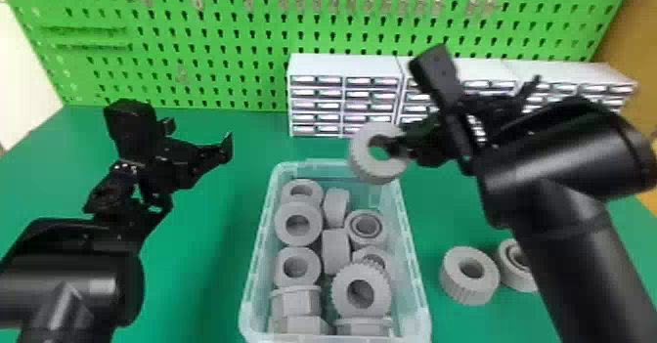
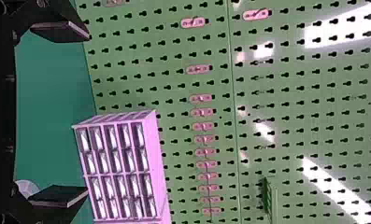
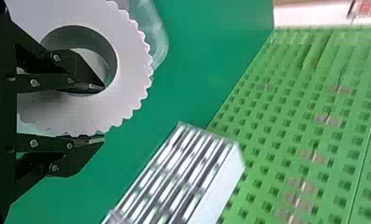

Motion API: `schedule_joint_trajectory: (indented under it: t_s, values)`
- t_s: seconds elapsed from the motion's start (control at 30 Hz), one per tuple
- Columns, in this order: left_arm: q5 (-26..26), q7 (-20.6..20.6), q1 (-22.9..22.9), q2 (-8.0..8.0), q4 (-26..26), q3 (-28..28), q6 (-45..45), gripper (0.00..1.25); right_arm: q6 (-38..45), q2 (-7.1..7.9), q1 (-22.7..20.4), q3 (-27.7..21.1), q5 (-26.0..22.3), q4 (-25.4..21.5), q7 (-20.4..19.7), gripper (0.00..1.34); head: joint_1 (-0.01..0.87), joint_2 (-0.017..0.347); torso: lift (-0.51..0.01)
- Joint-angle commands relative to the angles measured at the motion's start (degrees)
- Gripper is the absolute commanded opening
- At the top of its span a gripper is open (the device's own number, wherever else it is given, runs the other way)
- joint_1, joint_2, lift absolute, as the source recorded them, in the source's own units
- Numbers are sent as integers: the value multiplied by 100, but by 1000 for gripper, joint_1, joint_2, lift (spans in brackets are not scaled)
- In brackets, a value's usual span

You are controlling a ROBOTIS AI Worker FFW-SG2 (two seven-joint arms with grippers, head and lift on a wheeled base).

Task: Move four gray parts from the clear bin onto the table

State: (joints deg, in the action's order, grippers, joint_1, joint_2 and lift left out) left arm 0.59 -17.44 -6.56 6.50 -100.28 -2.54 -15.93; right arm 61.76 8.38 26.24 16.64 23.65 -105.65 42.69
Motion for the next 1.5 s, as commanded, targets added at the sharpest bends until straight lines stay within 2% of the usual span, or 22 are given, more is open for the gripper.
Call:
schedule_joint_trajectory:
  t_s: [0.0, 0.17, 0.37, 0.63, 0.77, 0.97, 1.33, 1.47]
  values:
    - [2, -23, 5, 0, 0, -10, 2, 1121, 152, 14, -207, -390, 535, -114, 64, 252, 678, 34, -50]
    - [2, -40, -3, 0, -9, -10, -7, 1121, 363, 14, -479, -759, 1194, -210, 161, 252, 678, 34, -50]
    - [11, -58, -3, 0, 0, -10, -7, 1121, 767, 5, -910, -1225, 1537, -456, 345, 252, 678, 34, -50]
    - [11, -75, 5, 0, -9, -28, -7, 1121, 1268, -47, -1464, -1278, 2055, -861, 697, 252, 678, 34, -50]
    - [11, -102, 5, 0, -9, -28, -7, 1121, 1426, -100, -1639, -1286, 2398, -957, 1013, 252, 678, 34, -50]
    - [11, -128, -3, 0, 0, -28, -7, 1121, 1611, -135, -1868, -1374, 2873, -984, 1391, 252, 678, 34, -50]
    - [-6, -181, -21, 0, 0, -37, -25, 1121, 1734, -135, -2316, -1603, 3013, -922, 1585, 252, 678, 34, -50]
    - [-24, -207, -21, 0, -9, -37, -42, 1121, 1751, -135, -2422, -1480, 3304, -773, 1927, 252, 678, 34, -50]
